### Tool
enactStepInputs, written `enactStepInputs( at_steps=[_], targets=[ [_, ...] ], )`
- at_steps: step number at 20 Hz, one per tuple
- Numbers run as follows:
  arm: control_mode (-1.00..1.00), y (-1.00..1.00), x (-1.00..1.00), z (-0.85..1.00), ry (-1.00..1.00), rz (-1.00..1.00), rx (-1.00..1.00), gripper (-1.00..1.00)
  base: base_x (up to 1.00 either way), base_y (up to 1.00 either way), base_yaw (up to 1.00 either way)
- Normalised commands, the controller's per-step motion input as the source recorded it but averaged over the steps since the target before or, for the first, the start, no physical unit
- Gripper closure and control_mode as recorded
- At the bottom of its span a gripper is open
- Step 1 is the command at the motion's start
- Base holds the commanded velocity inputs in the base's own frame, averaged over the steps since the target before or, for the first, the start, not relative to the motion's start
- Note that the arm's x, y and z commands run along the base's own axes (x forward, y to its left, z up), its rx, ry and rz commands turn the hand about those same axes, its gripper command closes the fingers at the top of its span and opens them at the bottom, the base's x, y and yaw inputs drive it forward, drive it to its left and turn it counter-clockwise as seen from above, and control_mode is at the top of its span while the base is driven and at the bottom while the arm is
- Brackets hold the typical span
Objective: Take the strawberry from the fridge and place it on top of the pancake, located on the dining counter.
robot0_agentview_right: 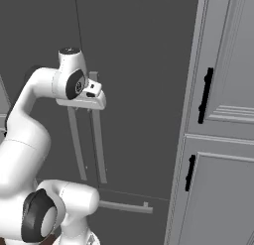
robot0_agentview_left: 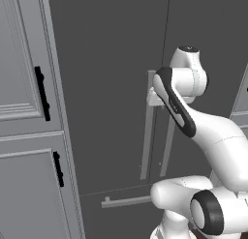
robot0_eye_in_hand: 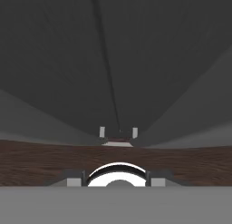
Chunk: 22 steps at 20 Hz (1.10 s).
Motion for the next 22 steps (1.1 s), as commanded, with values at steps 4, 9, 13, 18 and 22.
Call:
enactStepInputs(
  at_steps=[4, 9, 13, 18, 22],
  targets=[
    [1.00, 0.00, 0.00, 0.00, 0.00, 0.00, 0.00, -1.00, -0.03, 0.00, 0.00],
    [1.00, 0.00, 0.00, 0.00, 0.00, 0.00, 0.00, -1.00, -0.36, 0.00, 0.00],
    [1.00, 0.00, 0.00, 0.00, 0.00, 0.00, 0.00, -1.00, -0.53, 0.00, 0.00],
    [1.00, 0.00, 0.00, 0.00, 0.00, 0.00, 0.00, -1.00, -0.57, 0.00, 0.00],
    [1.00, 0.00, 0.00, 0.00, 0.00, 0.00, 0.00, -1.00, -0.61, 0.00, 0.00]
  ],
)
